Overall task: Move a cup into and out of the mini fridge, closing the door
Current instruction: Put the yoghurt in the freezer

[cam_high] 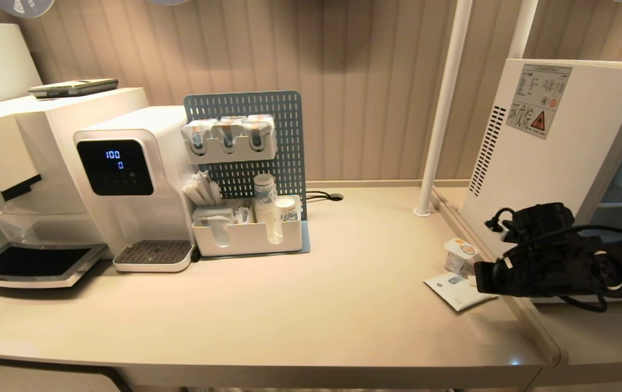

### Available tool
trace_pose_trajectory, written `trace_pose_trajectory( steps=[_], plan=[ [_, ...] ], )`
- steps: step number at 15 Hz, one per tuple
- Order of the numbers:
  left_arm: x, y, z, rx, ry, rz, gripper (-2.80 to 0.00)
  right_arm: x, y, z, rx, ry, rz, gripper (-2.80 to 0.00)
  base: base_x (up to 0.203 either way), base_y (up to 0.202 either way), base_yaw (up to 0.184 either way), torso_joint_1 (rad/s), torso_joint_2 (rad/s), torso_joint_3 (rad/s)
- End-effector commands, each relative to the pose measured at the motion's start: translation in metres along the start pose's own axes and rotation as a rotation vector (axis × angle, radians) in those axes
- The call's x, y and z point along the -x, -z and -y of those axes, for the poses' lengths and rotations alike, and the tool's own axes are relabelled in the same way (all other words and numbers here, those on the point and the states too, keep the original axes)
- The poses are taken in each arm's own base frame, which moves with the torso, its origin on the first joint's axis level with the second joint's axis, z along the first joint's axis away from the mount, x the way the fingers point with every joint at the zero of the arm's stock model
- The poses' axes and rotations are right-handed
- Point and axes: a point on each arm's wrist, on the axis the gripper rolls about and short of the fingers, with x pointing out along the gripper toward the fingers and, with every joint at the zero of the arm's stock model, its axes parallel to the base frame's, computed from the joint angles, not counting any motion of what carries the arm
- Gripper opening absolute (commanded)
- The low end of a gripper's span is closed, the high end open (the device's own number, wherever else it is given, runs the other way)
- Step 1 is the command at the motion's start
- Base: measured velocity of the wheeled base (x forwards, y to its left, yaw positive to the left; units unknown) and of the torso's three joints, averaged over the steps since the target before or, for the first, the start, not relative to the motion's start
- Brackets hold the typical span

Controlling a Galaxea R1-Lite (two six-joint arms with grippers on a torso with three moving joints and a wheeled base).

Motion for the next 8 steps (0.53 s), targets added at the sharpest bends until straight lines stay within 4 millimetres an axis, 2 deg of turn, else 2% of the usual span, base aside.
trace_pose_trajectory(
  steps=[1,5,8],
  plan=[
    [0.000,0.000,0.000,0.000,0.000,-0.001,-2.80,-0.013,-0.002,0.004,-0.005,0.004,0.135,-2.80,0.000,0.000,0.000,0.000,0.00,0.000],
    [0.000,0.000,0.000,0.006,0.000,-0.001,-2.80,-0.041,0.031,0.014,0.028,0.093,0.213,-2.80,0.000,0.000,0.000,0.000,0.00,0.000],
    [0.000,0.000,0.000,0.006,0.000,-0.001,-2.80,-0.054,0.040,0.017,0.043,0.137,0.247,-2.80,0.000,0.000,0.000,0.000,0.00,0.000]
  ],
)
